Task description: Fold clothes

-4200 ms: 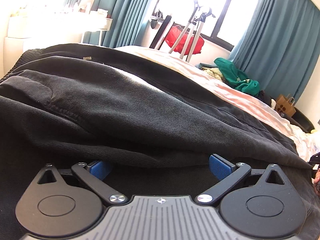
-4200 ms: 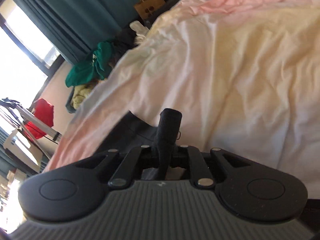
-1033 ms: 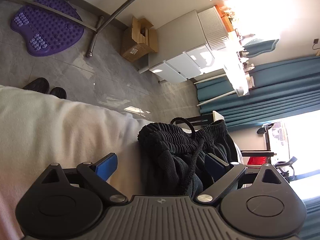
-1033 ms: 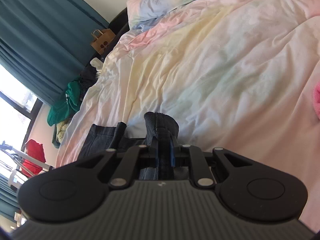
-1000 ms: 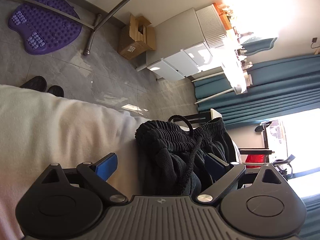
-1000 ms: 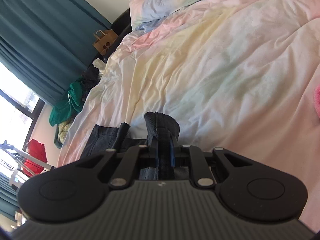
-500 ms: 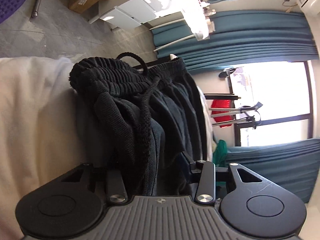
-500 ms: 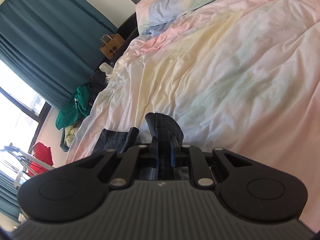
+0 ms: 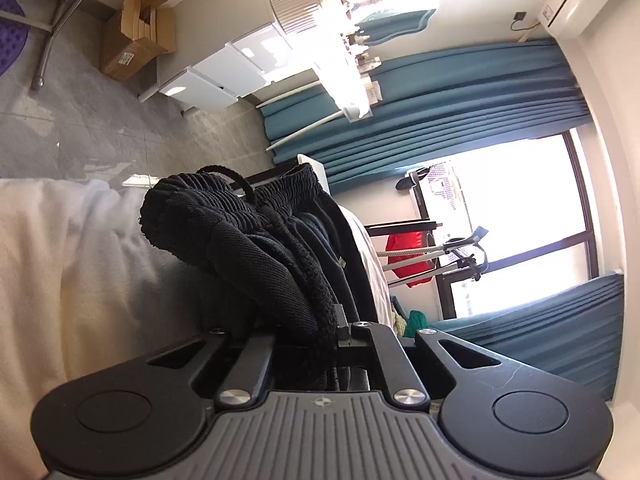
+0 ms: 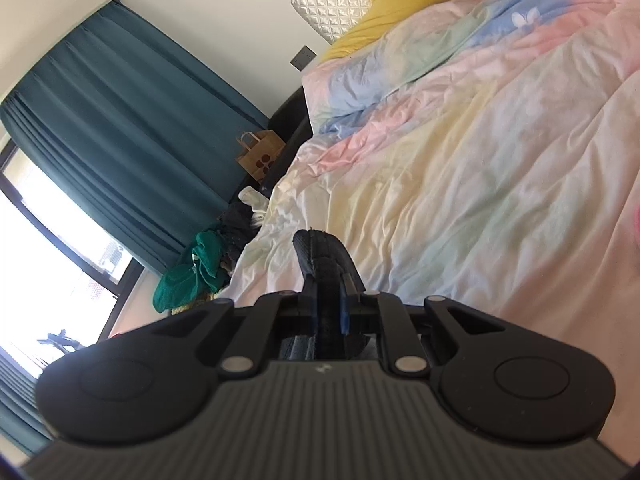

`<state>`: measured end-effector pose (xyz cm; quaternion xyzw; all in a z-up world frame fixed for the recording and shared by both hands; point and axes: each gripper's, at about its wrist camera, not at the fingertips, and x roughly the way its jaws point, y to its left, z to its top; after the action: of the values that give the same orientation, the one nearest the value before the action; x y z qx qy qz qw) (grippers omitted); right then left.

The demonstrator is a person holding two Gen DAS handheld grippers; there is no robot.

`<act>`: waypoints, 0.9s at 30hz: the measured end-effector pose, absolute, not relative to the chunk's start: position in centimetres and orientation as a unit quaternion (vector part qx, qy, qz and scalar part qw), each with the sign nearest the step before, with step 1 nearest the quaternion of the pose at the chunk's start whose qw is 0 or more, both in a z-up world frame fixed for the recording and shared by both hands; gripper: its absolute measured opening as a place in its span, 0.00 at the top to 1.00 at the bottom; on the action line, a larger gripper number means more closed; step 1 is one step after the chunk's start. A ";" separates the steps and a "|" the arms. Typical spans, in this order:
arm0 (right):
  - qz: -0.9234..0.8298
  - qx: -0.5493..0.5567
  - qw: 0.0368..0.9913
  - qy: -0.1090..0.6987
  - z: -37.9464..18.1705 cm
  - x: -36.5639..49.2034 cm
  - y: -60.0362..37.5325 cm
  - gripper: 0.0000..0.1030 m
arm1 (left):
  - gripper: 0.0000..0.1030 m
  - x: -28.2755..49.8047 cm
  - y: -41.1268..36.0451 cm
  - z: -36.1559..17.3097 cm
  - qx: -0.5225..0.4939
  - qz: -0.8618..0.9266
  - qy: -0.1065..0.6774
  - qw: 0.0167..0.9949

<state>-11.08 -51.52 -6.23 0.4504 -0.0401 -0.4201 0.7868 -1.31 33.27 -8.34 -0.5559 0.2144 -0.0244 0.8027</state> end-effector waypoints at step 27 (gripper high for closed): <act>-0.419 0.321 0.845 0.082 -2.7 15.6 -59.1 0.87 | 0.93 31.3 23.1 2.9 -0.427 -0.010 0.204 0.881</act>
<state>15.64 -59.15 -2.73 0.3207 0.0824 -0.4192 0.8453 31.31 23.07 2.94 -0.4267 0.2042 -0.0103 0.8810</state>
